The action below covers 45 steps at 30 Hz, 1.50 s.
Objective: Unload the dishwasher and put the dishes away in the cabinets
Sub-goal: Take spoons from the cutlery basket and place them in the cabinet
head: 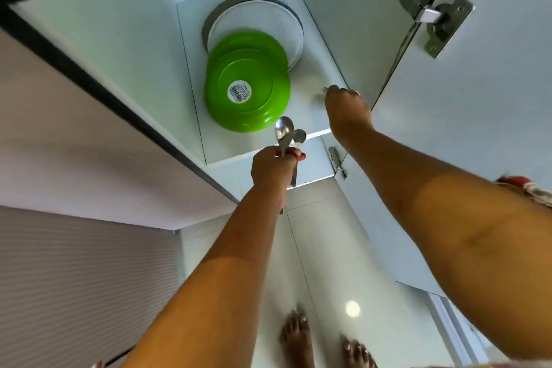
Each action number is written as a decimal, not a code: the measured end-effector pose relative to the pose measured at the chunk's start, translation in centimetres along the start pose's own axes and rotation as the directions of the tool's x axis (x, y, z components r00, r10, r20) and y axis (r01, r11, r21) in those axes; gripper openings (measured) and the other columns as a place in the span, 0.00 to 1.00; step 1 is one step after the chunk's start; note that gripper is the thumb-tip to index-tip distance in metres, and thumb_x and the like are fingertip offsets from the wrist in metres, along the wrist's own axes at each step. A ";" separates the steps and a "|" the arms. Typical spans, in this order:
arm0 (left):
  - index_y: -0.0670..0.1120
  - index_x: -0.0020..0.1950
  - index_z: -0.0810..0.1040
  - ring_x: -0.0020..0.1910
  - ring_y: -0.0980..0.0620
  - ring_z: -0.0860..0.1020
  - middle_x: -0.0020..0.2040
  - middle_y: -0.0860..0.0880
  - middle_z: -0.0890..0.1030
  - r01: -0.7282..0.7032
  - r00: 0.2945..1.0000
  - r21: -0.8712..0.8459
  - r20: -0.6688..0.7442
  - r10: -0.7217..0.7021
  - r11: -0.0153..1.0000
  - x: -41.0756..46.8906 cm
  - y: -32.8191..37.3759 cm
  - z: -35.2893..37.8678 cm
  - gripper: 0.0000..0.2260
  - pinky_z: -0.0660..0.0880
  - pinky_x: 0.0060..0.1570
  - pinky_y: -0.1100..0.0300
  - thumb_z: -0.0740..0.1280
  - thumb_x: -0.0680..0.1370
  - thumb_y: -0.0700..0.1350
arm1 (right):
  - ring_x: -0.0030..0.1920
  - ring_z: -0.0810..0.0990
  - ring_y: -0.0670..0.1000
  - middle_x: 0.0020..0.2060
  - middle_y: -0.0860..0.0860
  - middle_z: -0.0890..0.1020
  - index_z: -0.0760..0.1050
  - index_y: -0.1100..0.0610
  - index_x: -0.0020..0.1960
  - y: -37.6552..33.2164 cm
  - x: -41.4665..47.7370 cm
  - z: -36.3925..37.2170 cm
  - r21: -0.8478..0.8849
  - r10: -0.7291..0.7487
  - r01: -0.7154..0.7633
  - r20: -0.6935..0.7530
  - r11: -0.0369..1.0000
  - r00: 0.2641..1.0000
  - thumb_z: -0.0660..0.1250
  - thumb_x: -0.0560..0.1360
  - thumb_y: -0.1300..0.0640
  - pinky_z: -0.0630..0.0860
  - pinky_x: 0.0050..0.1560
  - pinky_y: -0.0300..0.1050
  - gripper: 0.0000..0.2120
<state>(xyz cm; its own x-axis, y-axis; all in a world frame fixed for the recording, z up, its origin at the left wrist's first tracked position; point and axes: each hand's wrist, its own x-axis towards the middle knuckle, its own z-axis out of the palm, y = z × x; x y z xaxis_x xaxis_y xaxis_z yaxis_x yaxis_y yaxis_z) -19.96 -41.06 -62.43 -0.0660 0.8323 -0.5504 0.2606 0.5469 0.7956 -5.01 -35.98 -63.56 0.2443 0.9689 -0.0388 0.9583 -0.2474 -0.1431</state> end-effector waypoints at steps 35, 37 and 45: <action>0.46 0.37 0.75 0.27 0.57 0.66 0.35 0.49 0.77 0.108 0.994 -0.356 0.047 -0.098 0.928 5.0 1.1 2.3 0.09 0.60 0.20 0.68 0.66 0.77 0.38 | 0.39 0.81 0.49 0.40 0.54 0.84 0.79 0.58 0.56 -2.7 -6.1 1.9 0.872 0.249 -0.257 0.163 0.416 0.955 0.67 0.76 0.56 0.81 0.45 0.44 0.11; 0.45 0.40 0.76 0.26 0.56 0.66 0.34 0.49 0.75 0.108 0.994 -0.415 0.058 -0.092 0.904 4.7 1.5 3.0 0.06 0.62 0.20 0.70 0.67 0.76 0.37 | 0.37 0.81 0.47 0.38 0.53 0.83 0.78 0.58 0.58 -2.8 -7.5 1.5 0.903 0.209 -0.345 0.297 0.255 0.932 0.67 0.76 0.58 0.81 0.41 0.38 0.11; 0.47 0.39 0.77 0.23 0.51 0.64 0.25 0.49 0.70 0.035 0.997 -0.271 -0.055 -0.052 0.962 5.1 1.9 4.8 0.05 0.64 0.28 0.65 0.70 0.74 0.42 | 0.33 0.77 0.43 0.34 0.46 0.82 0.84 0.56 0.46 -0.9 -4.3 1.2 0.881 0.544 -0.470 0.373 0.046 0.752 0.66 0.75 0.66 0.79 0.36 0.33 0.09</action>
<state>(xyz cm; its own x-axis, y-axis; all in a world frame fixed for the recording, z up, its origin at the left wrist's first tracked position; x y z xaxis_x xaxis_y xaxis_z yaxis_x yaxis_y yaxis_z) -15.18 -36.20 -64.96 -0.1318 0.8065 -0.5764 -0.0126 0.5801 0.8145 -7.12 -39.93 -64.44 0.6499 0.5928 -0.4757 -0.2015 -0.4690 -0.8599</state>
